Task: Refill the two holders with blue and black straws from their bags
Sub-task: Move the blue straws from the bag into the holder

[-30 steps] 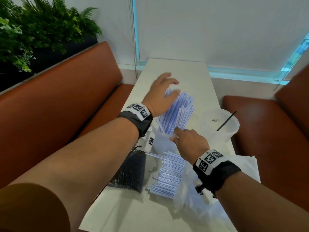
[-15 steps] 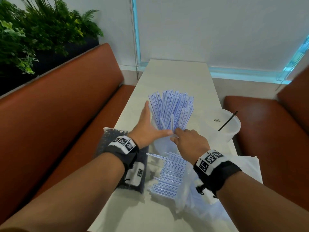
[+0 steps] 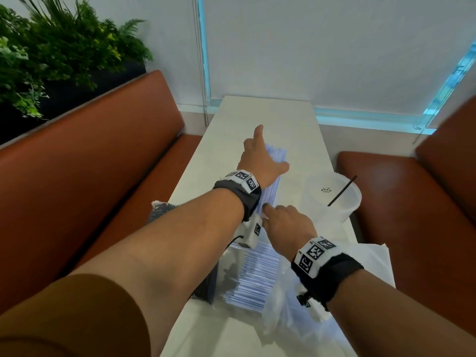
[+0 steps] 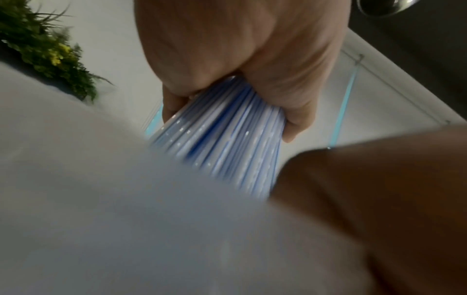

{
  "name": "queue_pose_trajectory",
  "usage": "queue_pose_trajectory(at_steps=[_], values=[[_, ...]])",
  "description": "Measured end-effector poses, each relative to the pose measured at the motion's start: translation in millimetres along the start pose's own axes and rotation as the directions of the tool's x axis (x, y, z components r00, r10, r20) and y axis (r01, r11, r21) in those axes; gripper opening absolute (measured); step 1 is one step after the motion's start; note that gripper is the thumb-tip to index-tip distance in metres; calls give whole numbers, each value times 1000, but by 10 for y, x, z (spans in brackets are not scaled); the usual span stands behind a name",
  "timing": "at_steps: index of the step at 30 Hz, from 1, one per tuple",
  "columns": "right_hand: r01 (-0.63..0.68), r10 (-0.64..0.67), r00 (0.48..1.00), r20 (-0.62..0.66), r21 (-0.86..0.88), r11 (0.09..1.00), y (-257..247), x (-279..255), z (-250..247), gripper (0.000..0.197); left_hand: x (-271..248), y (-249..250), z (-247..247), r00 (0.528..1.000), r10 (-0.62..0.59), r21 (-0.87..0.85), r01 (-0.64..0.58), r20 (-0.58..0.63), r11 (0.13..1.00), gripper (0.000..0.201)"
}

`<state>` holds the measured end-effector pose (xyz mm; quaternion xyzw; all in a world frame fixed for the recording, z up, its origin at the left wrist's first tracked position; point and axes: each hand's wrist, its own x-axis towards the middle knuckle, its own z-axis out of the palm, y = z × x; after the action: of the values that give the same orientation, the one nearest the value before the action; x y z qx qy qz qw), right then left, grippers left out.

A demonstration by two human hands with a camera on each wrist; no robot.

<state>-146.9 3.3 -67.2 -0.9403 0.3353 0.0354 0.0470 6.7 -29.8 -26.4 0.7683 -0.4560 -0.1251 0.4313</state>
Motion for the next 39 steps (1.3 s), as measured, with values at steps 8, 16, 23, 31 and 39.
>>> queue_pose_trajectory(at_steps=[8,16,23,31,39], values=[[10,-10,1000,-4,8,1000,-6,-19,-38,21,73,-101,-150,1000,-9,64,8,17,998,92],[-9,8,1000,-6,-5,1000,15,28,-8,29,36,-147,-289,985,137,254,-159,100,954,89],[0,27,985,-171,159,987,60,-73,4,25,-109,7,-555,985,155,228,-168,77,959,102],[-348,347,936,56,-4,938,279,-293,177,58,-1078,8,-782,852,471,158,-444,-230,882,21],[-343,332,935,123,83,936,299,-253,195,19,-1635,-581,-57,704,138,408,-547,697,731,35]])
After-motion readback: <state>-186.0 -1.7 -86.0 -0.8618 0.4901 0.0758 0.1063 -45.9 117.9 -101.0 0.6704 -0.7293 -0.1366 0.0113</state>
